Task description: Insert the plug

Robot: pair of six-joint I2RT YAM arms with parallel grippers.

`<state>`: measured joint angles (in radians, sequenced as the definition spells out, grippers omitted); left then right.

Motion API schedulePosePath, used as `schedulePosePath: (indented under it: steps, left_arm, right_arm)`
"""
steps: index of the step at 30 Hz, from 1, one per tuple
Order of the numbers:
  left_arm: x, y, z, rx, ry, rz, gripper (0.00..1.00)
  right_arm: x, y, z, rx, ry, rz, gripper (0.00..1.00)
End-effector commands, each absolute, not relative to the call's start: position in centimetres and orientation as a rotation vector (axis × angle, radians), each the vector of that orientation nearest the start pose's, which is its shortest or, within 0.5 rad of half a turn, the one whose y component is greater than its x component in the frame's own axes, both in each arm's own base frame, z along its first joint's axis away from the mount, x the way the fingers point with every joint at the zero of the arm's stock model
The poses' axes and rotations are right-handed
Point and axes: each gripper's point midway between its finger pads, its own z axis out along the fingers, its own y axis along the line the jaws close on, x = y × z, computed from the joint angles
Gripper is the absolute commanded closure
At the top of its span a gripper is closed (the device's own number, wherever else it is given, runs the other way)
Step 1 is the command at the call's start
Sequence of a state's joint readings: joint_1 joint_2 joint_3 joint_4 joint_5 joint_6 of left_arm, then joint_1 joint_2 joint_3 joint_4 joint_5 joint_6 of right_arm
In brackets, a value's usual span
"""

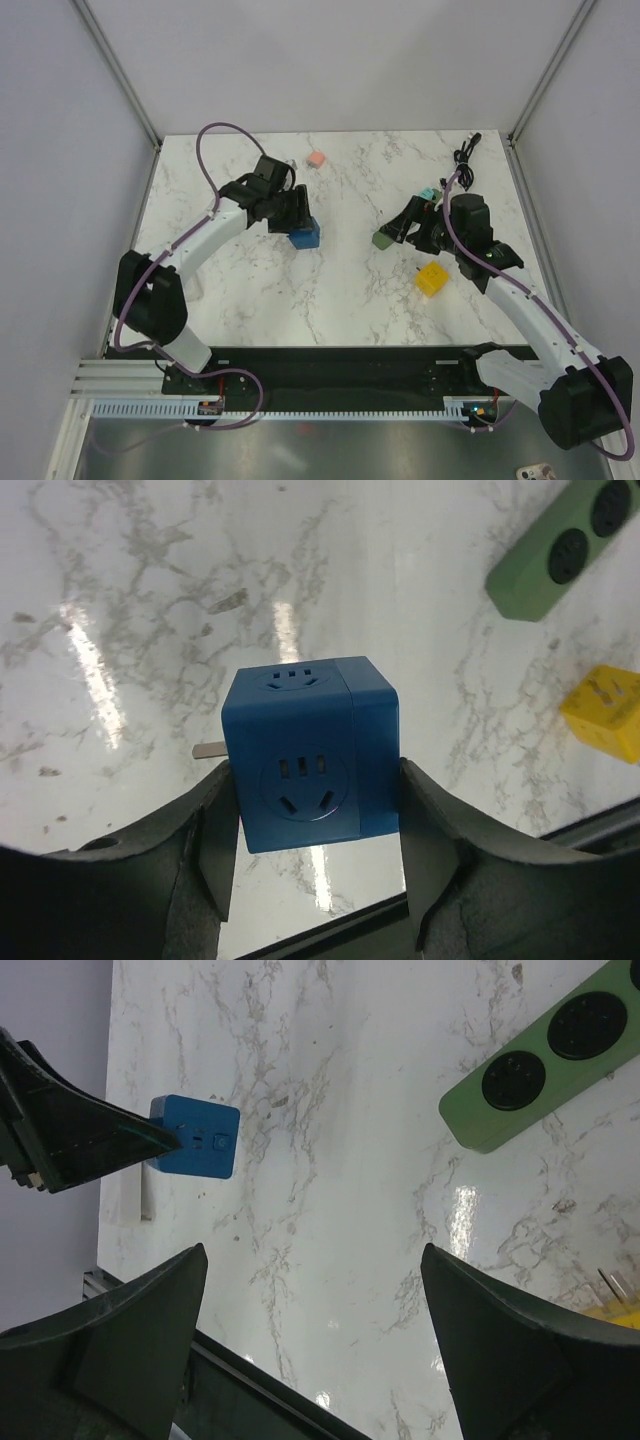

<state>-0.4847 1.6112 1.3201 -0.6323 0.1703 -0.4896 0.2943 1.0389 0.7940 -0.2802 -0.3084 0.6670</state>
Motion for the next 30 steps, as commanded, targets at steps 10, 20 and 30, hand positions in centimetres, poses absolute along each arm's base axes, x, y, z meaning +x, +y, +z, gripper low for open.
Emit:
schedulePosePath:
  steps: [10, 20, 30]
  left_arm:
    - [34.8, -13.5, 15.6, -0.534, 2.435, 0.036, 0.98]
    - [35.5, -13.0, 14.6, -0.569, 2.457, 0.143, 0.98]
    - [35.0, -15.7, 17.7, -0.411, 2.5, -0.086, 0.98]
  right_arm:
    - [28.3, 19.9, 19.9, 0.114, 2.169, 0.898, 0.05]
    - [27.3, 21.5, 19.7, 0.041, 2.188, 0.88, 0.06]
    - [26.0, 23.5, 21.7, -0.308, 2.07, 0.939, 0.05]
